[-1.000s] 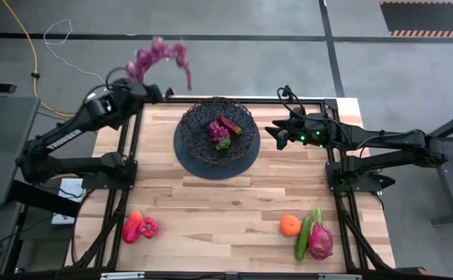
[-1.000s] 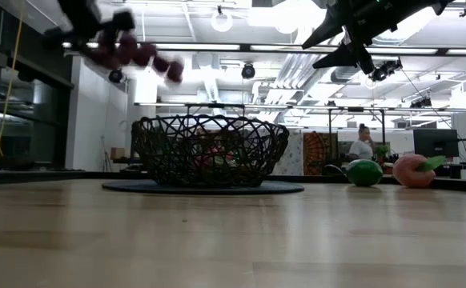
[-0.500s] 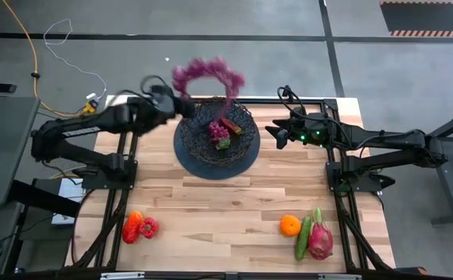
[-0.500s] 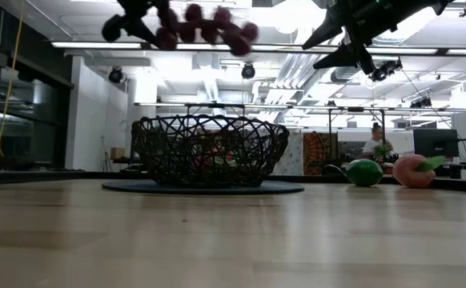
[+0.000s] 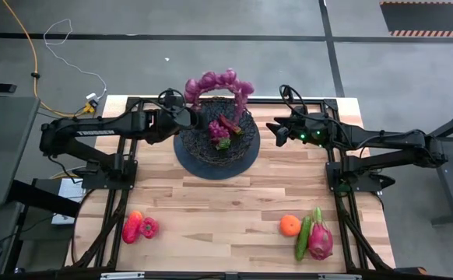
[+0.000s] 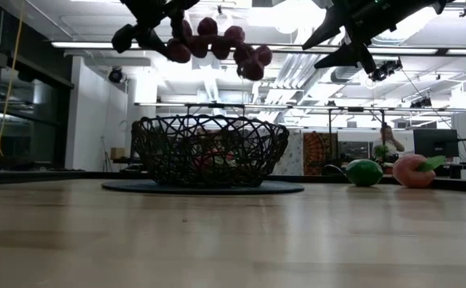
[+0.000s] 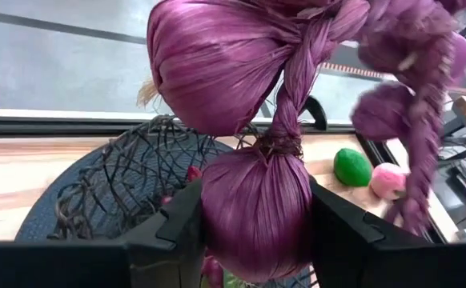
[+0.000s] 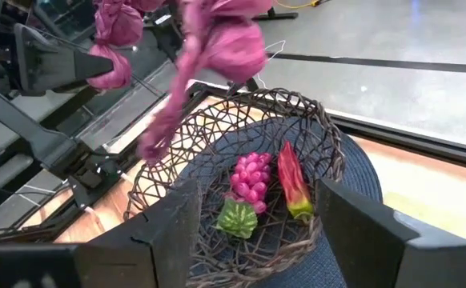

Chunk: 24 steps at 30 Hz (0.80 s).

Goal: Build produce basket
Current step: Put the purple garlic into the wire basket

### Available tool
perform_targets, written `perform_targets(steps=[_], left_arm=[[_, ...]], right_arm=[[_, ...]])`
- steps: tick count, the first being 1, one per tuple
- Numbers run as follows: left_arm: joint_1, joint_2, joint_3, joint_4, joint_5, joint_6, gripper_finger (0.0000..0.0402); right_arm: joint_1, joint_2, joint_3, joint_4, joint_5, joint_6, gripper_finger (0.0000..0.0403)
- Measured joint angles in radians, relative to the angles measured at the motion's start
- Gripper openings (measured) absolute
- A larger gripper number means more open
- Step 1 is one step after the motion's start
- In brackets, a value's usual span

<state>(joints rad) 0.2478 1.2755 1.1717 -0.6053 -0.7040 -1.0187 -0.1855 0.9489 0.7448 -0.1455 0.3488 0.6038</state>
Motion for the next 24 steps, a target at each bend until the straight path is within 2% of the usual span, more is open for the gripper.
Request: perform_targets(steps=[7, 14, 19, 24], left_arm=[[0.0, 0.0, 0.0, -0.003, 0.002, 0.007, 0.0157], [0.0, 0.0, 0.0, -0.023, 0.004, 0.007, 0.0159], [-0.007, 0.0, -0.003, -0.07, 0.013, -0.05, 0.0159], [-0.056, 0.0, -0.063, -0.078, 0.015, -0.147, 0.0159]], right_arm=[[0.0, 0.0, 0.0, 0.001, 0.005, -0.026, 0.0239], [0.0, 0.0, 0.0, 0.05, 0.063, -0.052, 0.0239], [0.0, -0.003, 0.0, 0.07, 0.071, -0.063, 0.0239], [0.0, -0.008, 0.0, 0.07, 0.079, -0.081, 0.0239]])
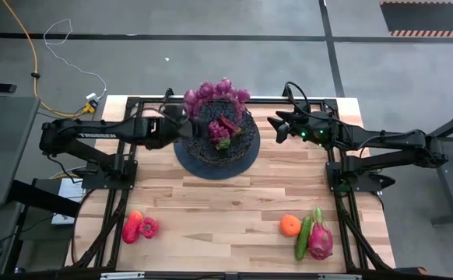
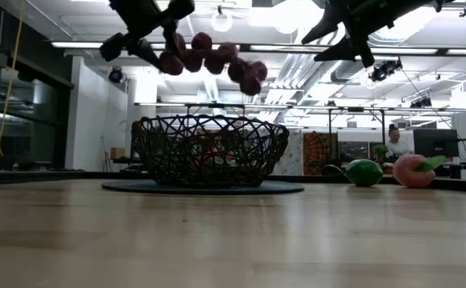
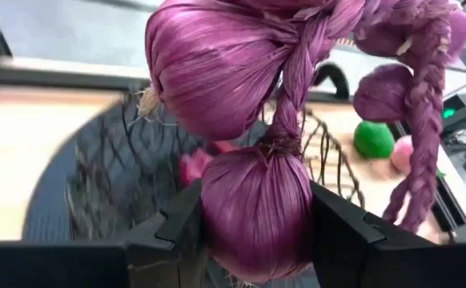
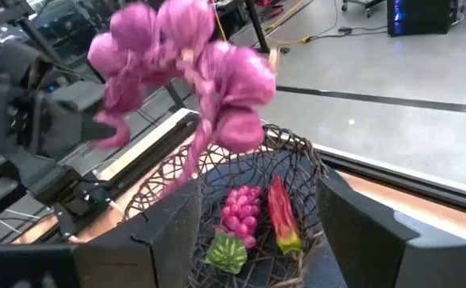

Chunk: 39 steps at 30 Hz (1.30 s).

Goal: Build produce basket
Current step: Put the purple garlic into the wire basket

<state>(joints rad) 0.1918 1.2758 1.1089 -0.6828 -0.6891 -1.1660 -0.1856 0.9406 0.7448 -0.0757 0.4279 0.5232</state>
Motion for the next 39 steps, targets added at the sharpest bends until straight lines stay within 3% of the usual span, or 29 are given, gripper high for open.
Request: perform_targets(steps=[10, 15, 19, 23, 39], left_arm=[[-0.097, 0.03, -0.129, 0.012, -0.032, -0.259, 0.0159], [-0.074, 0.126, -0.13, 0.054, -0.055, -0.349, 0.016], [-0.032, 0.207, -0.131, 0.126, -0.001, -0.367, 0.016], [0.001, 0.253, -0.131, 0.133, 0.081, -0.368, 0.0166], [0.009, 0.199, -0.131, 0.031, 0.135, -0.14, 0.0217]], right_arm=[[0.0, 0.0, 0.0, -0.004, 0.042, -0.006, 0.0239], [0.0, 0.0, 0.0, -0.005, 0.042, 0.018, 0.0239], [0.0, 0.0, 0.0, -0.005, 0.047, 0.018, 0.0239], [0.0, 0.0, 0.0, -0.005, 0.049, 0.018, 0.0239], [0.0, 0.001, 0.0, 0.003, 0.05, 0.018, 0.0239]])
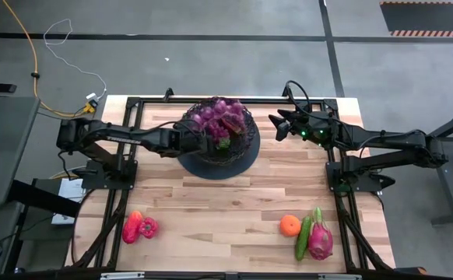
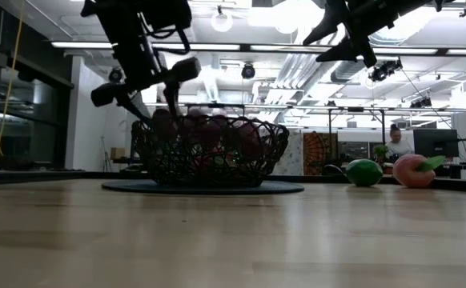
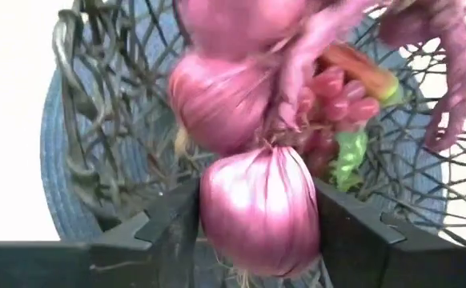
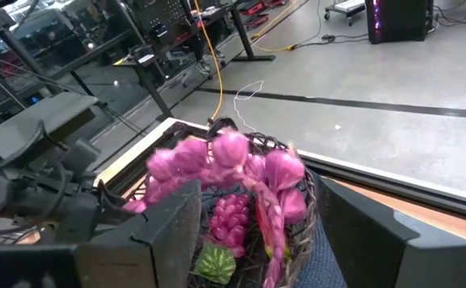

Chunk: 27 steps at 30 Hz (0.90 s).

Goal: Build produce basket
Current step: Put the purple garlic into the wire basket, then put the lime into the wire basket

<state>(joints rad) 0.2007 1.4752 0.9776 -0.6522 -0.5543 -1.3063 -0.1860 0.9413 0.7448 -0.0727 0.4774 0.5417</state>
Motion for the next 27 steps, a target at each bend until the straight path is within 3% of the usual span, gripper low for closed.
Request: perform_targets(steps=[6, 17, 23, 25, 27], left_arm=[[0.015, -0.036, 0.001, -0.072, -0.035, 0.027, 0.0235], [0.03, -0.14, 0.003, -0.087, -0.029, 0.254, 0.0258], [0.077, -0.34, 0.094, -0.031, -0.13, 0.589, 0.0258], [0.088, -0.424, 0.122, 0.071, -0.116, 0.771, 0.0258], [0.093, -0.511, 0.13, 0.196, -0.027, 0.95, 0.0258]], right_arm=[[0.0, 0.0, 0.0, 0.008, 0.016, 0.0, 0.0239], [0.0, 0.0, 0.0, 0.043, 0.02, -0.001, 0.0239], [0.0, -0.01, 0.022, 0.137, -0.006, -0.036, 0.0239], [0.0, -0.012, 0.059, 0.124, -0.034, -0.076, 0.0239], [0.0, -0.012, 0.102, 0.11, -0.081, -0.135, 0.0239]])
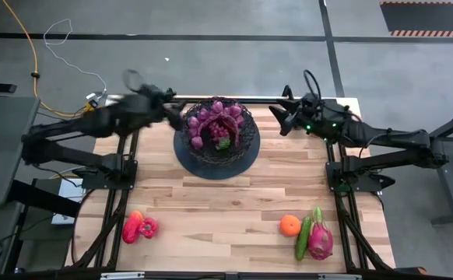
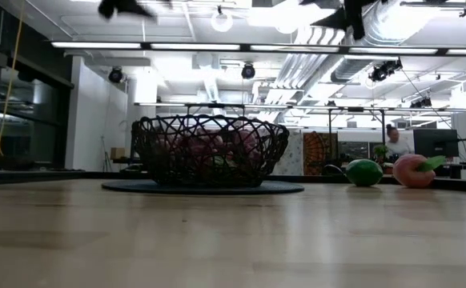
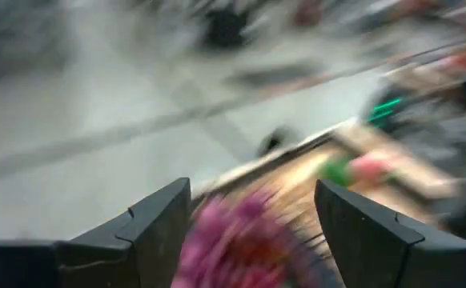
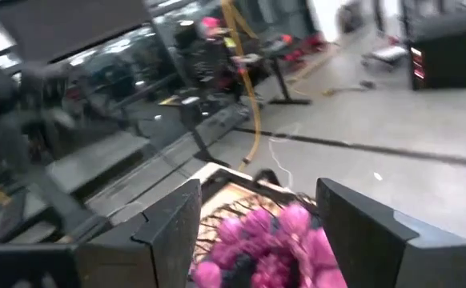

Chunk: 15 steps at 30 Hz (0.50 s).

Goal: Build produce basket
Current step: Put the lime into the wire basket

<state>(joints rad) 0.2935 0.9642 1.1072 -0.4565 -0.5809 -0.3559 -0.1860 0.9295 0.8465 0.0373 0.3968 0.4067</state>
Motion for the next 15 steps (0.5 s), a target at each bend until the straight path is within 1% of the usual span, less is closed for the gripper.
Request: perform_targets(steps=[2, 3, 5, 7, 11, 15], left_arm=[[0.003, -0.081, 0.0, 0.108, 0.14, 0.125, 0.0258], [0.002, -0.119, 0.0, 0.142, 0.214, 0.16, 0.0258], [-0.001, -0.19, 0.0, 0.173, 0.351, 0.197, 0.0258], [-0.001, -0.25, -0.007, 0.171, 0.447, 0.213, 0.0258], [-0.004, -0.357, -0.074, 0.169, 0.545, 0.22, 0.0257], [-0.021, -0.421, -0.147, 0.197, 0.554, 0.189, 0.0257]], right_arm=[[0.0, 0.0, 0.042, -0.014, -0.057, -0.058, 0.0239], [0.0, 0.0, 0.063, -0.02, -0.082, -0.083, 0.0239], [0.001, 0.0, 0.103, -0.038, -0.126, -0.125, 0.0239], [0.003, 0.0, 0.139, -0.058, -0.16, -0.151, 0.0239], [0.005, 0.0, 0.182, -0.083, -0.186, -0.154, 0.0239], [0.005, 0.0, 0.196, -0.091, -0.221, -0.154, 0.0239]])
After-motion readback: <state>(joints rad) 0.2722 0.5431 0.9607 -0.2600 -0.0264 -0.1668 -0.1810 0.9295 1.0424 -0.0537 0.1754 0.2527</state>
